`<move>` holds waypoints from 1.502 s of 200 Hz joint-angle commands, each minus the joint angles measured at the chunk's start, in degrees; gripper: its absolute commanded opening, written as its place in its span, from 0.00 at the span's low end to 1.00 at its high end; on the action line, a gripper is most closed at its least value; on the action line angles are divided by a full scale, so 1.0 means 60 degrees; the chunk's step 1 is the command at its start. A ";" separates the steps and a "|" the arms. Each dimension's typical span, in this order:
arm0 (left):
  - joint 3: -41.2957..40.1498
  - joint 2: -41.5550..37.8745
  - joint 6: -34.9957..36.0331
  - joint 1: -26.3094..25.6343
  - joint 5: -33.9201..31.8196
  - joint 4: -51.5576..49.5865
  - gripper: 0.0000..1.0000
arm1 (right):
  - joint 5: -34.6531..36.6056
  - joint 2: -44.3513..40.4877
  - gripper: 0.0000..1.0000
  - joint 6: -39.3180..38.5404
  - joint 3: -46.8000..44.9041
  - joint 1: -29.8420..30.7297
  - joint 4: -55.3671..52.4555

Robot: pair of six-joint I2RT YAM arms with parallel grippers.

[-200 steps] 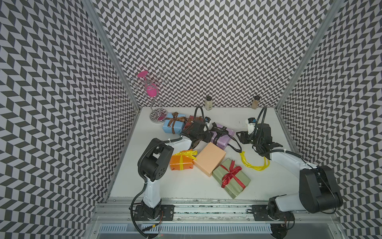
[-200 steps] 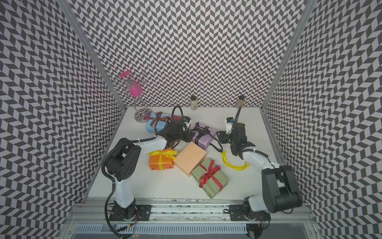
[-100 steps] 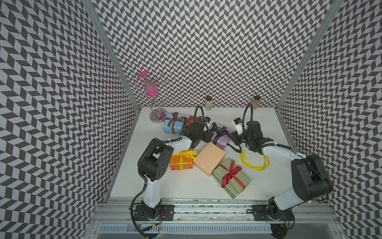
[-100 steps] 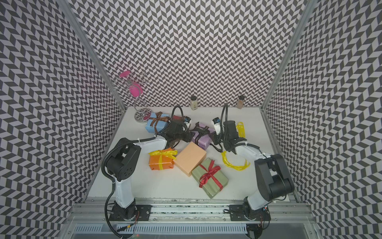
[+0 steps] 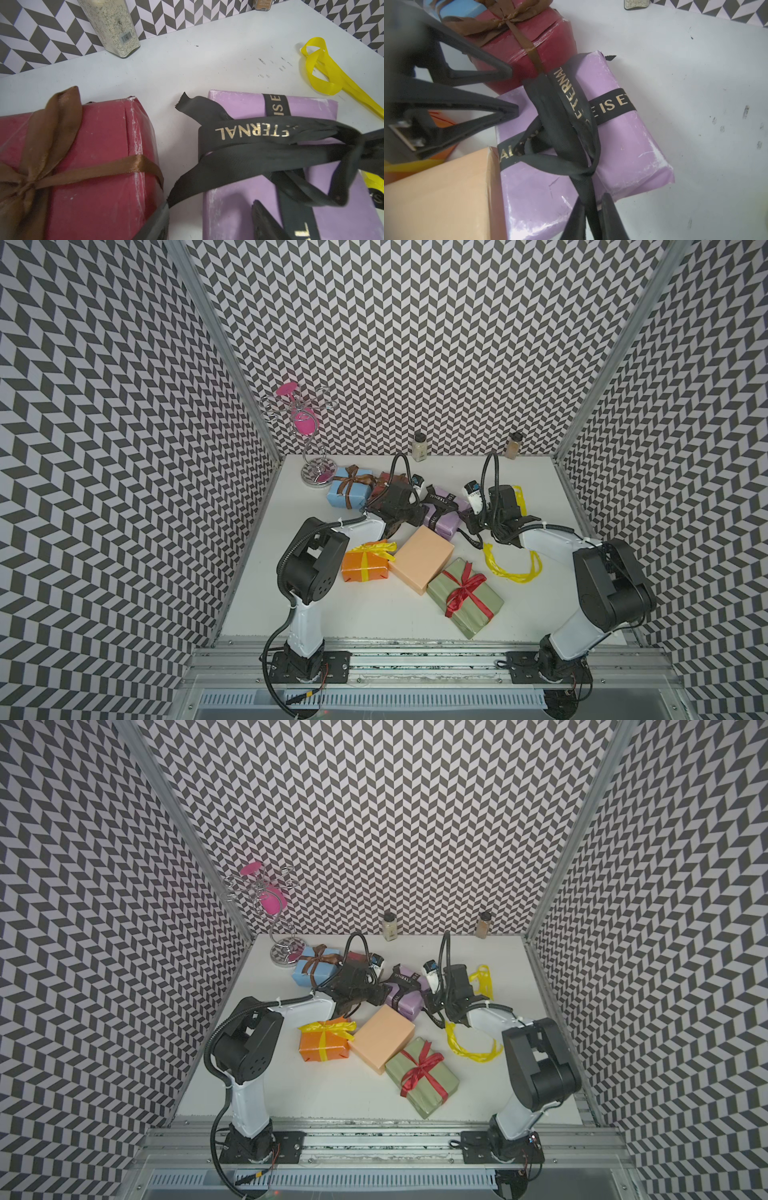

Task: Untie the ribbon bows on the gift boxes
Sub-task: Untie the ribbon from the gift box.

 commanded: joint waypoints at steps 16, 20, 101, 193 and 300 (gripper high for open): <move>-0.0037 0.0001 0.0068 0.0057 -0.0177 -0.0278 0.63 | 0.0236 -0.0149 0.02 0.0532 -0.0039 0.0033 0.0349; -0.0039 -0.0012 0.0042 0.0057 -0.0189 -0.0276 0.63 | 0.0222 -0.0219 0.01 0.0617 -0.0107 0.0019 0.0377; -0.0098 -0.0083 0.0025 0.0334 -0.0229 -0.0498 0.63 | 0.1440 -0.2521 0.00 0.4535 -0.2876 -0.1221 0.1926; -0.0098 -0.0210 -0.0023 0.0369 -0.0027 -0.0507 0.63 | 0.2853 -0.4697 0.26 0.5893 -0.4540 -0.2337 0.2468; -0.0358 -0.1385 0.0890 -0.0340 0.0070 -0.0165 0.62 | -0.0205 -0.1802 0.41 0.3493 -0.1228 -0.0533 0.1197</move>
